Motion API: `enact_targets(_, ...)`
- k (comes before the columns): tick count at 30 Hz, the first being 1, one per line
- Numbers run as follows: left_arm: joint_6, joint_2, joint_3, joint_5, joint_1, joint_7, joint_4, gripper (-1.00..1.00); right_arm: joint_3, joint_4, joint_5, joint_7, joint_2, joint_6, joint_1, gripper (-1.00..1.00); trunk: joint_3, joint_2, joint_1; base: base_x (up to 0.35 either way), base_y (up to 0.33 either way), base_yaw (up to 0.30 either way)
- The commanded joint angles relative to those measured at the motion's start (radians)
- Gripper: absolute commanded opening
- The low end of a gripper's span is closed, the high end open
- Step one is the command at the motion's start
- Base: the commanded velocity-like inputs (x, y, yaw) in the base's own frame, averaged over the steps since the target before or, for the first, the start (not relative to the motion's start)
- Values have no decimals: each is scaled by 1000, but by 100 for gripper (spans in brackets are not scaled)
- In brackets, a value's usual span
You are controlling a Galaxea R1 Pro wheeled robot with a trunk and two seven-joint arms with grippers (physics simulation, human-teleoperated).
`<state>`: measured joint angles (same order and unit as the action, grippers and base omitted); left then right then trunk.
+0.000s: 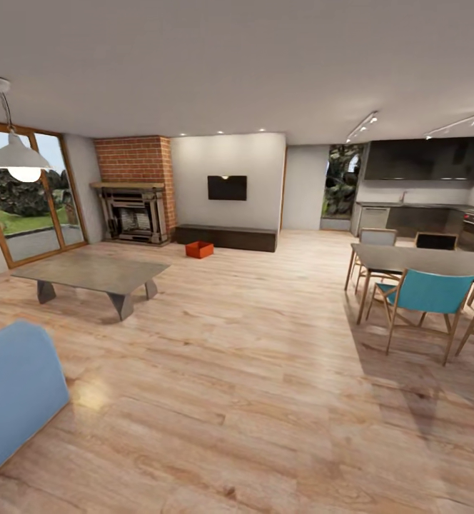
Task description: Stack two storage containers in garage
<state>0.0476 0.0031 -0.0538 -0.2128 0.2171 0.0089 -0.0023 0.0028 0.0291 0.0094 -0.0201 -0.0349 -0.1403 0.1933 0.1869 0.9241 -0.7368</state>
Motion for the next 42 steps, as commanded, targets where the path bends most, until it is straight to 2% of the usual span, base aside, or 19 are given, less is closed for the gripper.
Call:
enact_targets(1,3,0,-6,-8,1,1,1,100,0,3,1,-2,0,-6,1,100,1,1,-1,322,0,0)
enact_targets(42,-6,1,-5,-8,1,1,1,100,0,3,0,-2,-1,-5,1,100,1,1,-1,322,0,0)
